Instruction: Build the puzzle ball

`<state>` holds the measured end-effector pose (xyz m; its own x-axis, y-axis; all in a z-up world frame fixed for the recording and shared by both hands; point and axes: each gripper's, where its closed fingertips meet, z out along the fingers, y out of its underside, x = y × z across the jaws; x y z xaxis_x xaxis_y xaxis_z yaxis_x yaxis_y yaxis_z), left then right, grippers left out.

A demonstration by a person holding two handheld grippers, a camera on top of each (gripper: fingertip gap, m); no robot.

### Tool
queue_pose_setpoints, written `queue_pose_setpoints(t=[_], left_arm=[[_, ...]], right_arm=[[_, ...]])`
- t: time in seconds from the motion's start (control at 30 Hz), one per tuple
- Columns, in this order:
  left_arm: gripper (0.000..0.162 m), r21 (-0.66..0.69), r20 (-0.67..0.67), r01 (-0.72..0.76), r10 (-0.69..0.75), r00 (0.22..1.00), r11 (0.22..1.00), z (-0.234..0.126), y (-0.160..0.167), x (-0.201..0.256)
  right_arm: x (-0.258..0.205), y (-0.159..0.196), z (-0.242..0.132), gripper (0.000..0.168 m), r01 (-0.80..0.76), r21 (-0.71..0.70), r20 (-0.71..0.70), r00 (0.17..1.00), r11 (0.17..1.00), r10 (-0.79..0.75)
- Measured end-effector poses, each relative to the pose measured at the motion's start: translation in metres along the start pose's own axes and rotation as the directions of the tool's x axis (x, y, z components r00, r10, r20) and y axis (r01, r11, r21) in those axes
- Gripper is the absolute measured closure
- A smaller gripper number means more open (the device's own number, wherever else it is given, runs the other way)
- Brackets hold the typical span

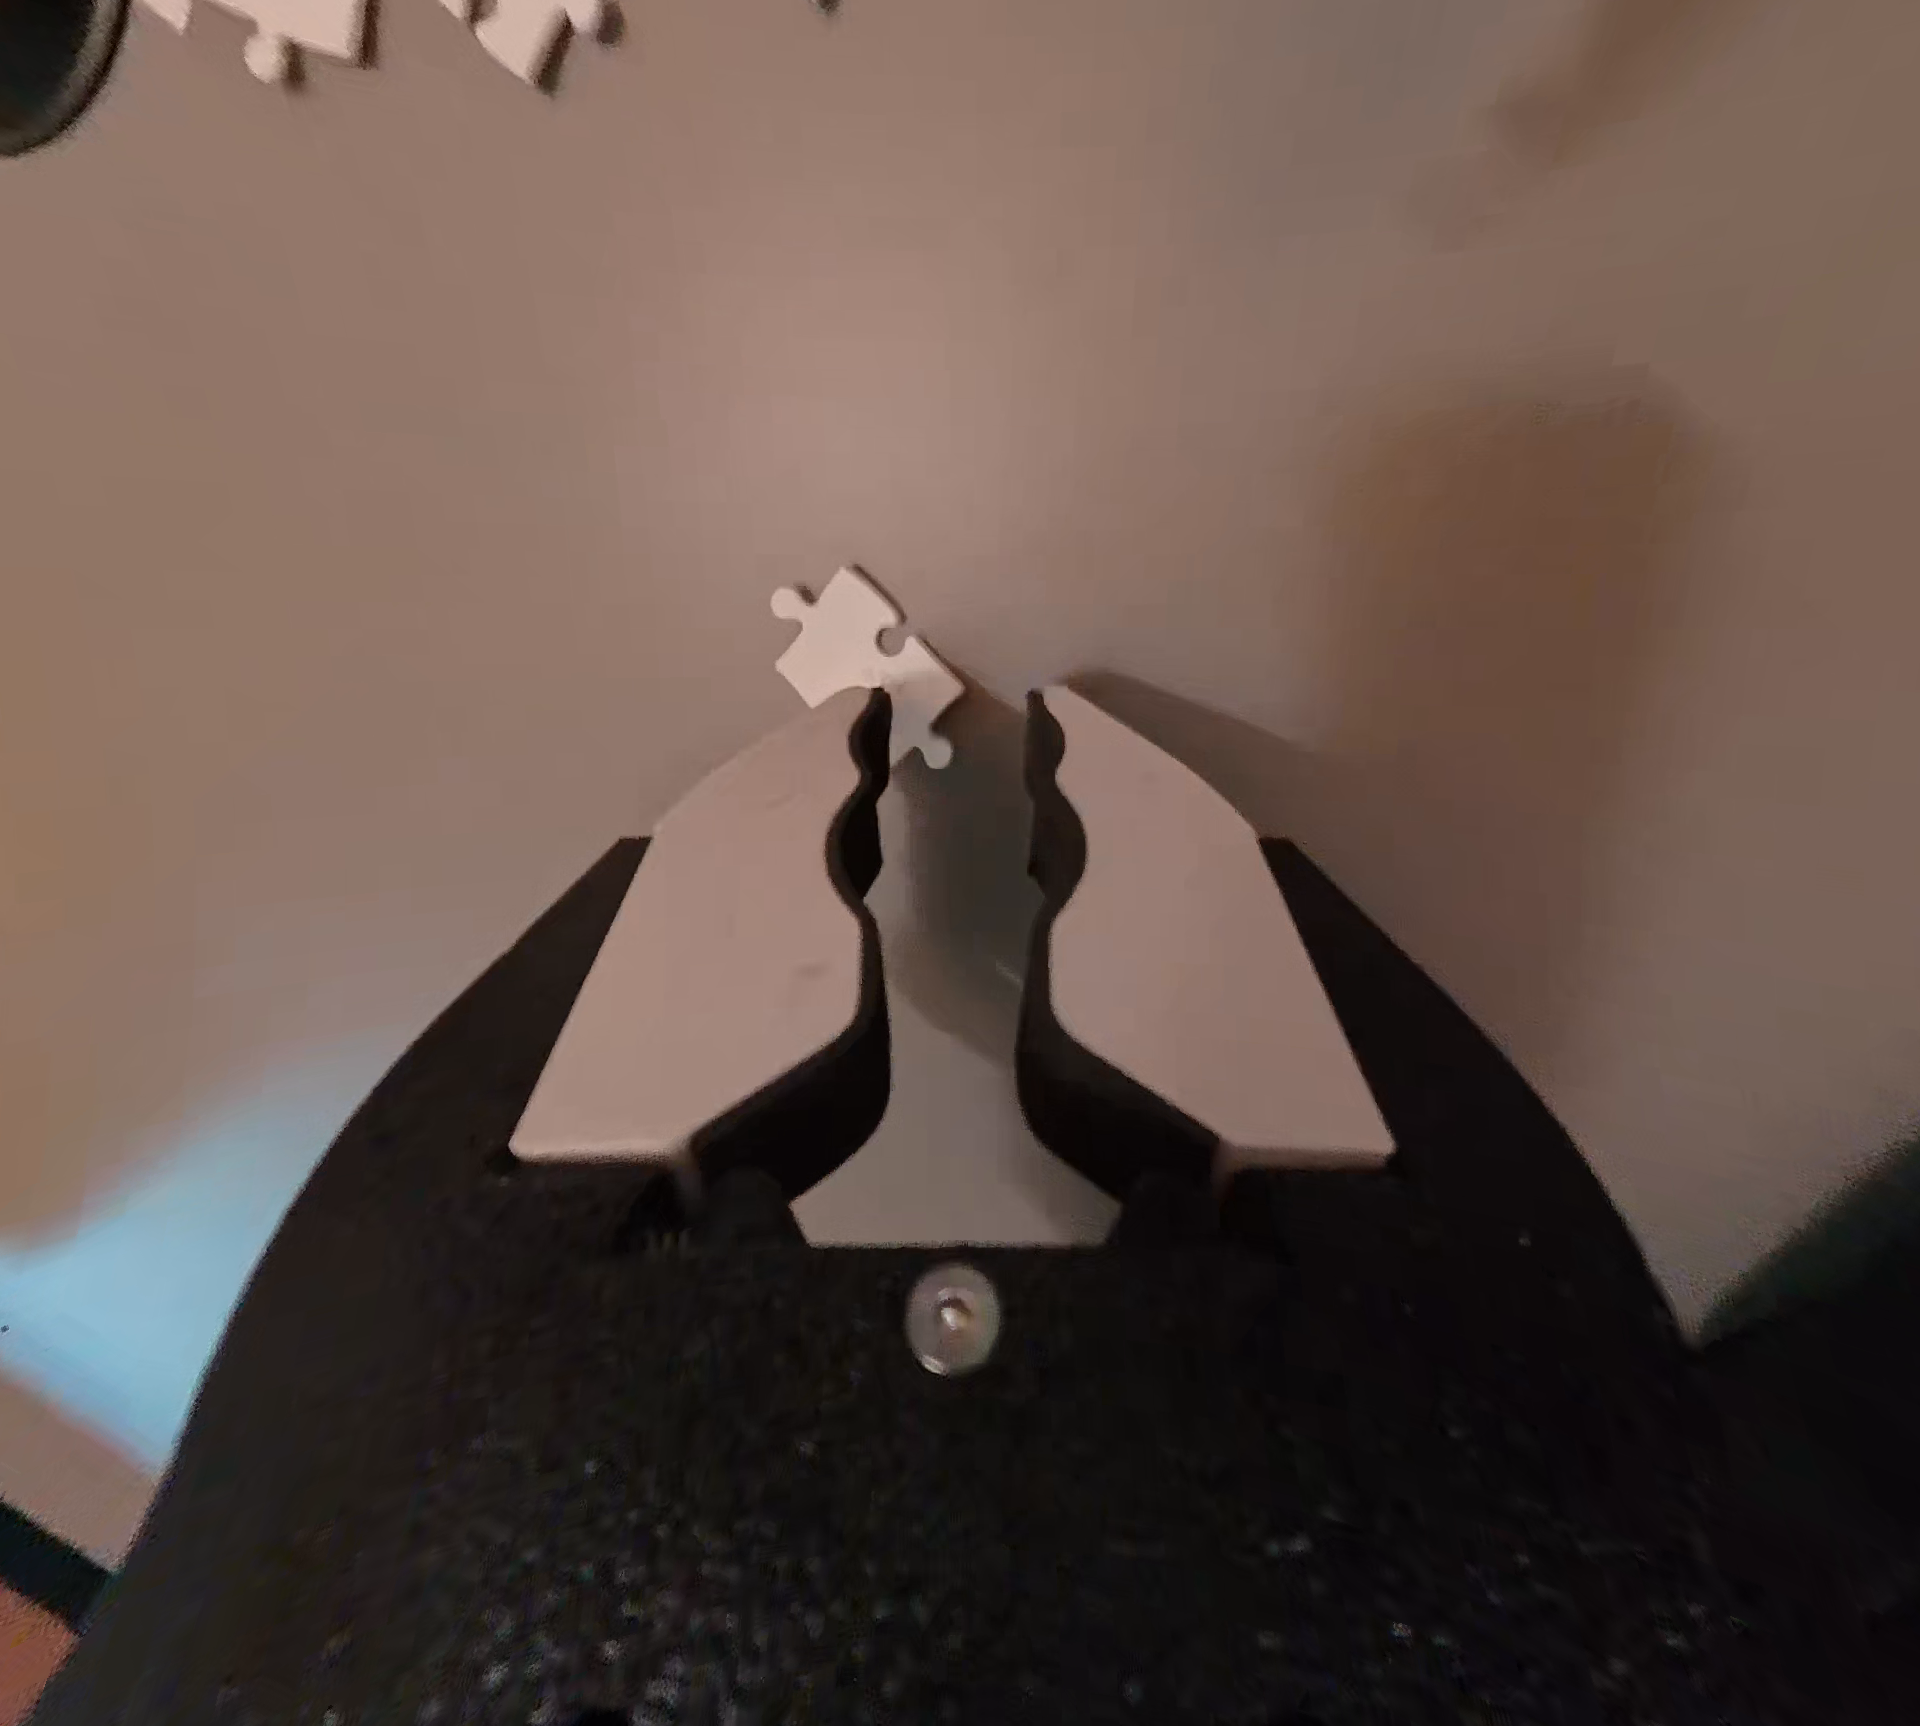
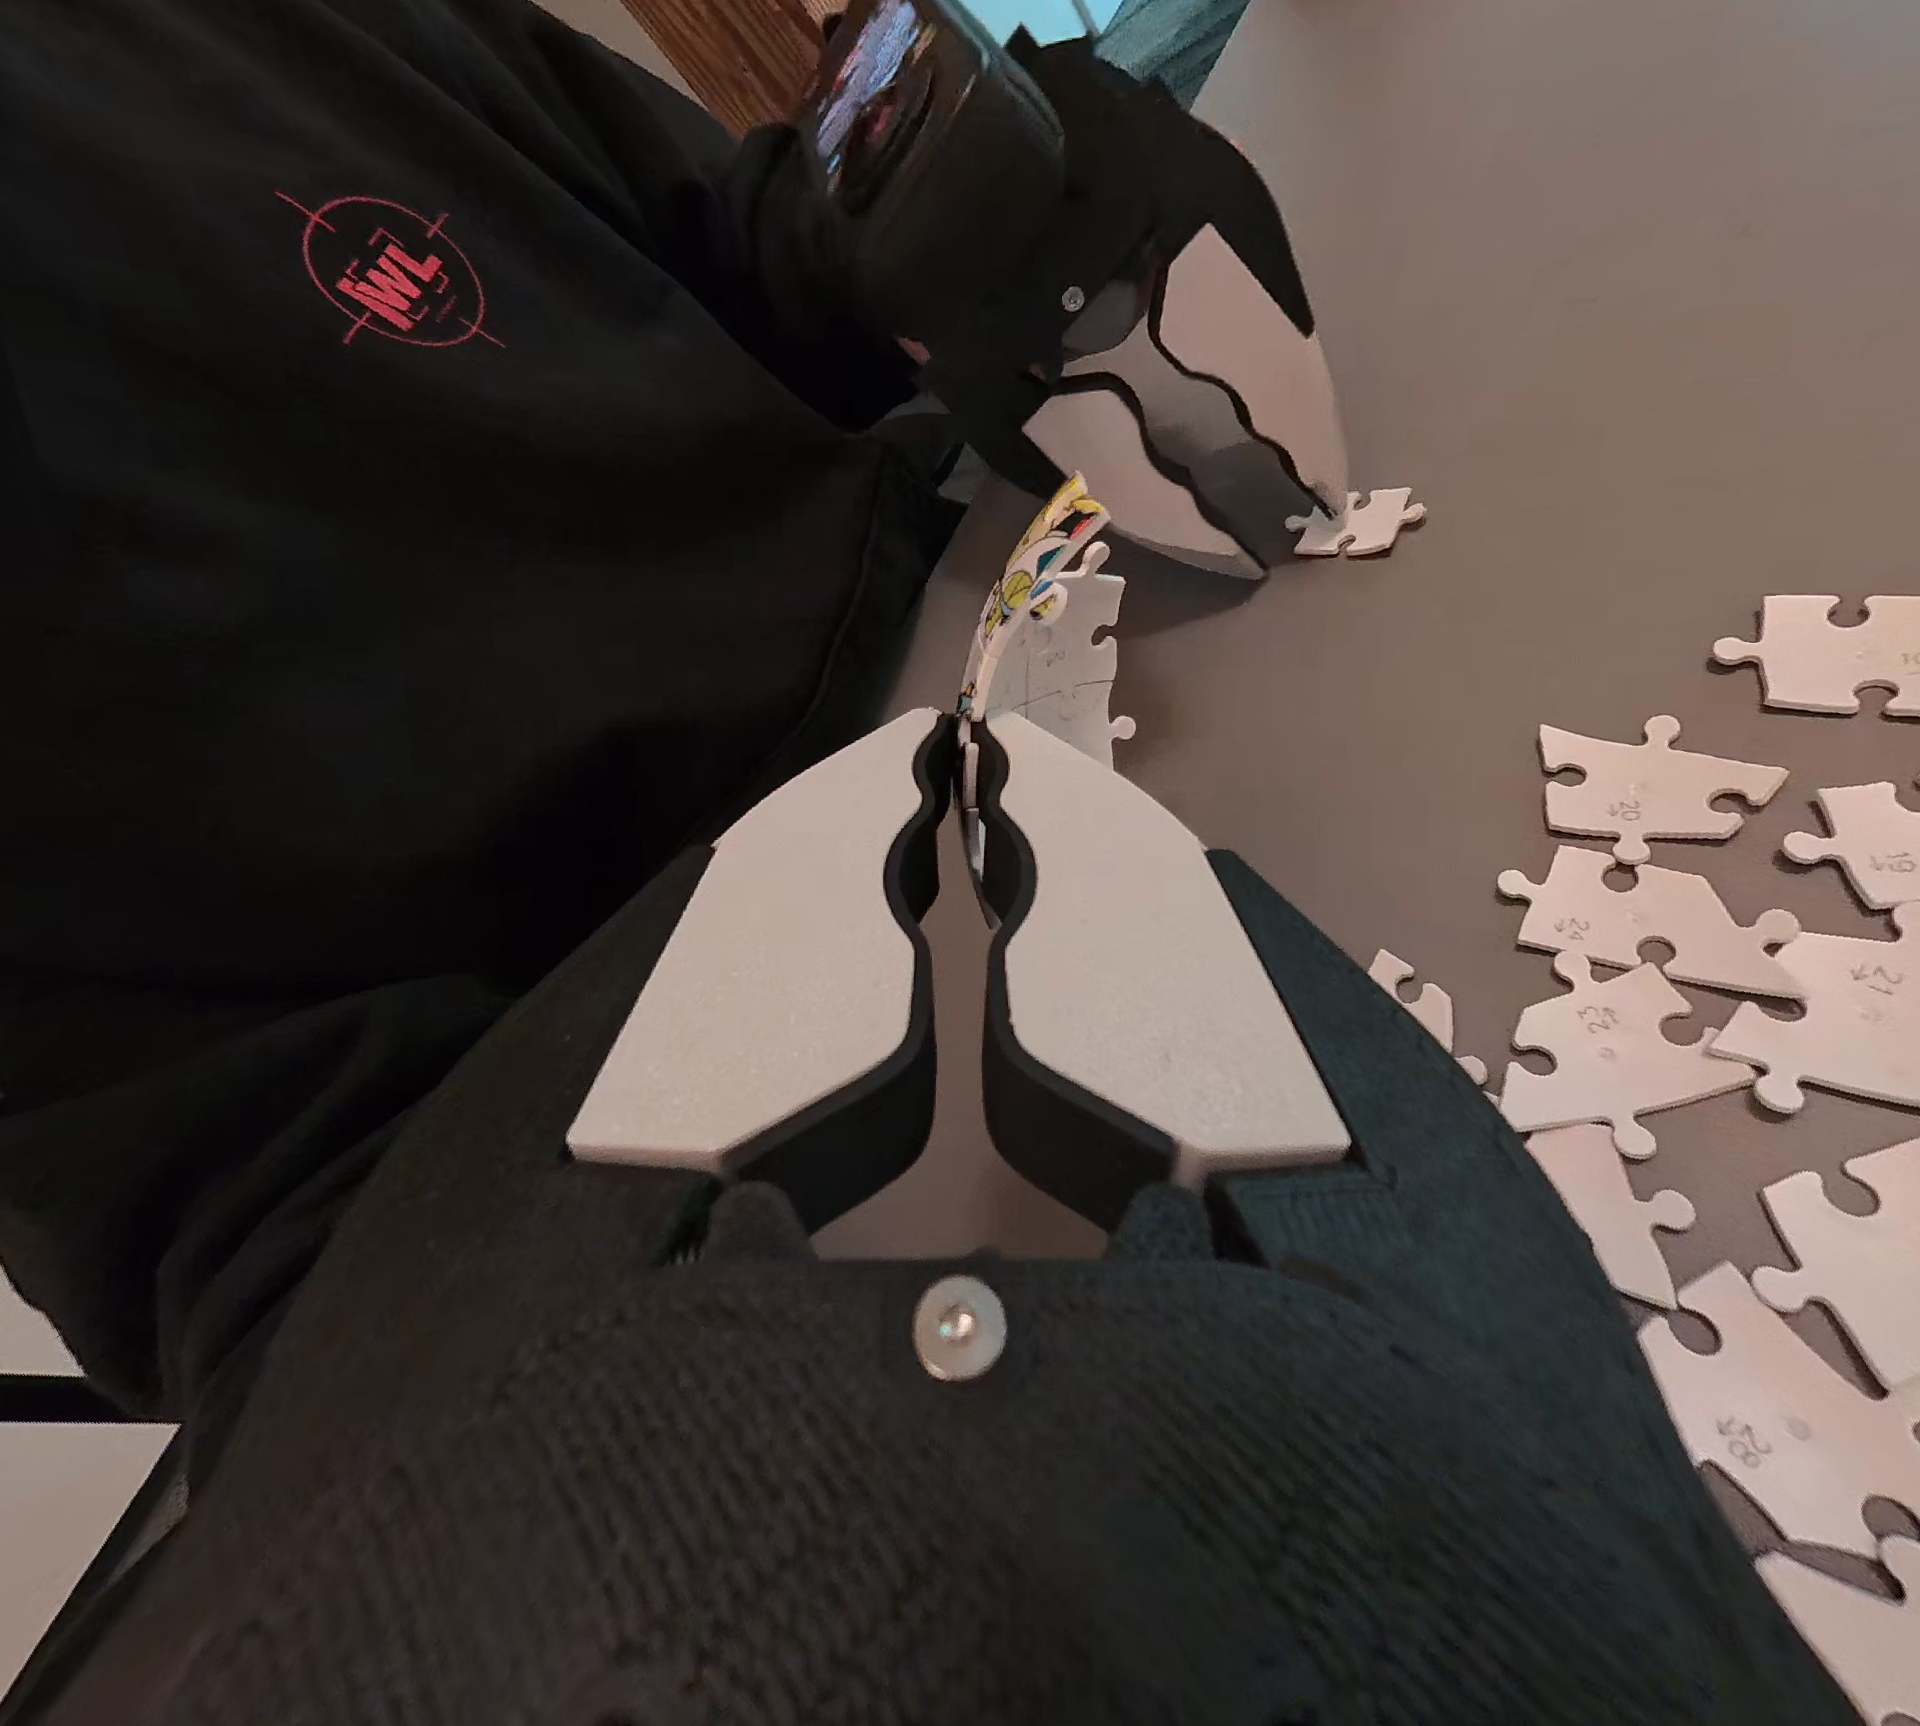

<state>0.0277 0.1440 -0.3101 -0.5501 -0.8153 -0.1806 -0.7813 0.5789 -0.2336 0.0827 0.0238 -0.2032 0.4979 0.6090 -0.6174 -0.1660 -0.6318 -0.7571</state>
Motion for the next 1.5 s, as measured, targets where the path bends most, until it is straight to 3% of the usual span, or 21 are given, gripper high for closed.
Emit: queue_pose_setpoints(t=[0.1, 0.23, 0.37, 0.5, 0.63, 0.7, 0.83, 0.93, 1.1, 1.37, 1.5], left_arm=[[0.14, -0.03, 0.025, -0.006, 0.007, 1.0, 1.0, 0.001, 0.003, -0.009], [0.157, -0.011, -0.06, 0.014, -0.015, 0.998, 1.0, 0.003, 0.003, -0.005], [0.162, 0.018, -0.106, 0.042, -0.039, 0.994, 0.999, 0.003, 0.003, -0.007], [0.162, 0.077, -0.137, 0.051, -0.04, 0.99, 0.996, 0.003, 0.004, -0.008], [0.162, 0.179, -0.126, 0.173, -0.151, 0.98, 0.969, -0.014, -0.003, -0.022], [0.135, 0.183, -0.121, 0.186, -0.166, 0.979, 0.965, -0.02, -0.004, -0.02], [0.124, 0.118, 0.016, -0.02, 0.018, 1.0, 0.993, -0.013, -0.002, -0.013], [0.131, 0.097, 0.04, -0.104, 0.1, 0.994, 0.99, -0.003, -0.007, -0.013], [0.143, 0.098, -0.109, -0.019, 0.029, 0.994, 0.995, 0.006, -0.009, -0.007], [0.157, 0.158, -0.101, -0.093, 0.11, 0.989, 0.983, 0.007, -0.01, -0.009], [0.162, 0.193, -0.123, -0.052, 0.077, 0.989, 0.98, 0.006, -0.007, -0.013]], right_arm=[[-0.001, 0.0, 0.0, 0.166, 0.004, -0.001, 0.0, 1.0, 1.0, -0.004], [-0.002, 0.0, -0.001, 0.165, 0.007, 0.0, 0.0, 1.0, 1.0, -0.007], [-0.002, 0.0, -0.001, 0.166, 0.008, 0.001, 0.0, 1.0, 1.0, -0.008], [-0.002, 0.0, 0.0, 0.166, 0.009, -0.003, 0.001, 1.0, 1.0, -0.009], [-0.002, 0.0, -0.001, 0.166, 0.01, 0.0, -0.003, 1.0, 1.0, -0.01], [-0.002, 0.0, -0.001, 0.166, 0.009, 0.001, -0.001, 1.0, 1.0, -0.009], [-0.001, 0.0, 0.001, 0.165, 0.007, -0.006, 0.002, 1.0, 1.0, -0.007], [-0.002, 0.0, 0.002, 0.165, 0.012, -0.012, 0.002, 1.0, 1.0, -0.012], [-0.003, -0.001, -0.001, 0.166, 0.018, -0.002, -0.004, 1.0, 1.0, -0.018], [-0.003, -0.001, 0.0, 0.165, 0.017, -0.005, -0.002, 1.0, 1.0, -0.017], [-0.003, -0.001, -0.001, 0.165, 0.017, -0.003, -0.004, 1.0, 1.0, -0.017]])
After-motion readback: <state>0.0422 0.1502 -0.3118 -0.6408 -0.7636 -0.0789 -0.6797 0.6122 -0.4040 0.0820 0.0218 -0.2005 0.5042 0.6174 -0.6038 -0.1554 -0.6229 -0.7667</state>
